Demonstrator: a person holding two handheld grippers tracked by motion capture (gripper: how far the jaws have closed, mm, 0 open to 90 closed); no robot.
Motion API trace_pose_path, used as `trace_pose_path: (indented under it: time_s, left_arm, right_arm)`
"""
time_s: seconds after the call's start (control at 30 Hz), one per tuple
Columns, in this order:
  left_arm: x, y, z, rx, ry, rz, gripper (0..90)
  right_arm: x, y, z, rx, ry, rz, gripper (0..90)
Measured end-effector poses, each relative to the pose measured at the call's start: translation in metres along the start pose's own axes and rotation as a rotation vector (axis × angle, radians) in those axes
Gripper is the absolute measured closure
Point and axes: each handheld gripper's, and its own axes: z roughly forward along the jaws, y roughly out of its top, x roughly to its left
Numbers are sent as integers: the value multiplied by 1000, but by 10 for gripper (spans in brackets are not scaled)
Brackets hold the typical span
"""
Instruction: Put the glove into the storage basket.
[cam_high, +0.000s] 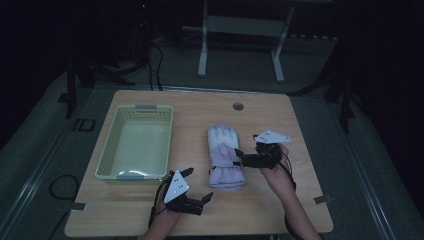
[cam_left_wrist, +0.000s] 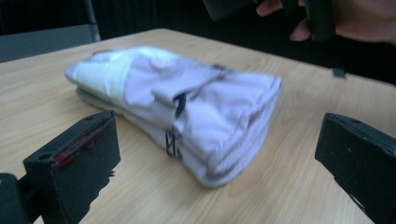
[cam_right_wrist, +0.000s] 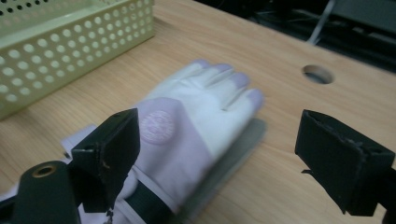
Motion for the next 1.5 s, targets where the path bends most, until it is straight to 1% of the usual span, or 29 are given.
trace_pose_path:
  time_s: [0.07,0.1,0.17,0.2,0.23,0.3,0.37,0.4,0.43,0.47,0.5,0.53,0.57,0.6,0.63,0.67,0.73,0.77,0.8,0.83,0.93,1.0,1.1,1.2,1.23,1.3,1.4,1.47,1.5]
  left_arm:
    - [1,8,2,21,-10,-20,0]
    - [1,11,3,29,-7,-30,0]
    - [2,18,7,57,-9,-40,0]
    - [2,21,9,62,0,-42,0]
    - [3,24,11,81,15,-39,0]
    - [4,31,18,122,21,-50,0]
    - [7,38,27,172,26,-70,0]
    - [9,41,33,199,33,-80,0]
    - [11,45,37,213,27,-88,0]
    - [12,48,40,219,35,-83,0]
    - [13,51,43,215,52,-77,32]
    - [14,55,45,214,61,-73,100]
    - [15,59,49,222,64,-73,121]
    - [17,61,52,230,72,-74,121]
    - [17,63,54,239,83,-74,137]
    - [19,64,58,260,81,-93,149]
    - [21,62,63,286,96,-130,160]
    - [22,60,64,297,93,-149,171]
    - [22,57,66,309,102,-160,172]
    - [22,53,68,324,113,-167,178]
    - [24,43,72,370,114,-203,180]
    - [26,36,75,400,104,-232,184]
    - [27,29,79,417,84,-280,191]
    - [29,24,81,423,68,-293,200]
    - [29,22,83,430,54,-301,210]
    - [29,18,85,438,39,-302,237]
    - [32,13,87,438,2,-328,279]
    - [35,9,89,441,-36,-351,327]
    - [36,9,90,440,-46,-353,334]
  right_arm:
    - [-6,0,-6,8,4,7,145]
    - [-8,0,-8,20,16,21,141]
    - [-12,0,-11,35,17,50,147]
    - [-13,-1,-11,31,15,54,146]
    - [-13,-2,-11,30,12,65,136]
    - [-13,-3,-9,36,43,77,101]
    - [-11,-3,-5,33,36,93,102]
    - [-10,-2,-3,44,37,98,102]
    - [-10,-1,0,53,38,105,126]
    - [-9,-1,2,64,34,106,148]
    - [-8,0,4,69,29,102,197]
    - [-7,1,5,73,34,95,262]
    - [-6,2,7,78,38,97,271]
    - [-6,3,10,85,38,94,330]
    - [-5,3,12,91,39,99,341]
    - [-5,2,14,93,43,101,348]
    - [-5,-2,21,116,63,120,392]
    - [-4,-5,24,124,67,126,399]
    - [-4,-7,27,133,70,129,435]
    - [-5,-9,29,146,80,139,445]
    - [-9,-14,35,162,108,193,445]
    - [-13,-19,38,172,131,242,445]
    - [-16,-26,42,189,150,293,437]
    - [-17,-36,48,219,182,334,439]
    - [-17,-39,50,226,192,346,439]
    - [-19,-46,54,246,201,386,436]
    - [-25,-56,60,283,245,502,423]
    - [-28,-60,64,296,281,557,424]
    - [-30,-61,65,297,301,574,442]
